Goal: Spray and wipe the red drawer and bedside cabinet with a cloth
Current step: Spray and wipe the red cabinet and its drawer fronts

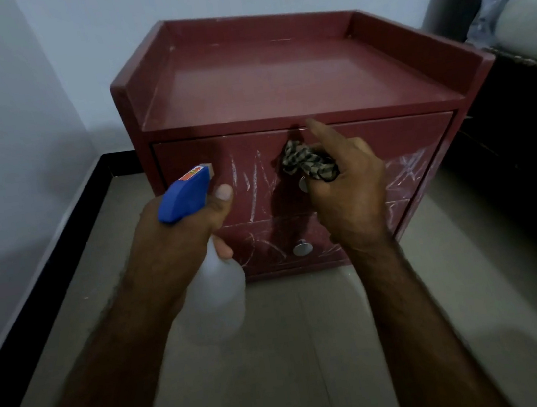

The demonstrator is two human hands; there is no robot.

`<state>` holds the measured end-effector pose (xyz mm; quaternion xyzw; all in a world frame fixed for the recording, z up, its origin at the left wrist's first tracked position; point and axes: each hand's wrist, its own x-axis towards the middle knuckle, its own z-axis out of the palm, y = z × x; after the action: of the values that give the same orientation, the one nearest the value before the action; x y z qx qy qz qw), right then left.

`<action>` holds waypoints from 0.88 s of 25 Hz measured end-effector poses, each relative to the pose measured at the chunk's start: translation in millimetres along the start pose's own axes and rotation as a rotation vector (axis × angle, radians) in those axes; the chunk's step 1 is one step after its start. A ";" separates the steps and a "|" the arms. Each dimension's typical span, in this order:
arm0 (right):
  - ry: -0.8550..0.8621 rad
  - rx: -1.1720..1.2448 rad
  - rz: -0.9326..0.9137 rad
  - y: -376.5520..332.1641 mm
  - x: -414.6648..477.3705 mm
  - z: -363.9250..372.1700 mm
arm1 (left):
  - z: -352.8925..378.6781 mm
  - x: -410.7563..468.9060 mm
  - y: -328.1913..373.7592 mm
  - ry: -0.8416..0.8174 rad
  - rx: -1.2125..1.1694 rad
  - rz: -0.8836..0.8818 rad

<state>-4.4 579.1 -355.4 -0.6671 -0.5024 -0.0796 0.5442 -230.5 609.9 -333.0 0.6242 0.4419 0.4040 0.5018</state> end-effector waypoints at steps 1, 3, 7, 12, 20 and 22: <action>-0.010 -0.021 -0.019 -1.0 1.4 0.0 | 0.3 -0.5 0.5 -0.003 0.006 -0.002; -0.014 -0.054 -0.035 1.8 4.6 -6.0 | 0.5 -1.4 2.8 -0.008 0.023 -0.005; 0.030 -0.087 0.018 15.3 8.5 -19.1 | -3.3 -1.5 6.1 0.005 0.003 0.004; -0.044 -0.110 -0.081 2.2 8.3 -4.9 | -4.6 -0.1 6.3 0.010 0.041 0.005; -0.055 -0.240 -0.128 -3.8 7.7 -1.4 | -5.6 0.8 6.8 0.005 0.043 -0.004; -0.118 -0.284 -0.196 -16.3 3.7 12.1 | -5.9 1.6 7.8 0.020 0.042 0.000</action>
<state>-20.3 589.5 -347.2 -0.6888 -0.5797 -0.1631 0.4037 -234.4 612.2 -324.2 0.6307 0.4554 0.4010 0.4838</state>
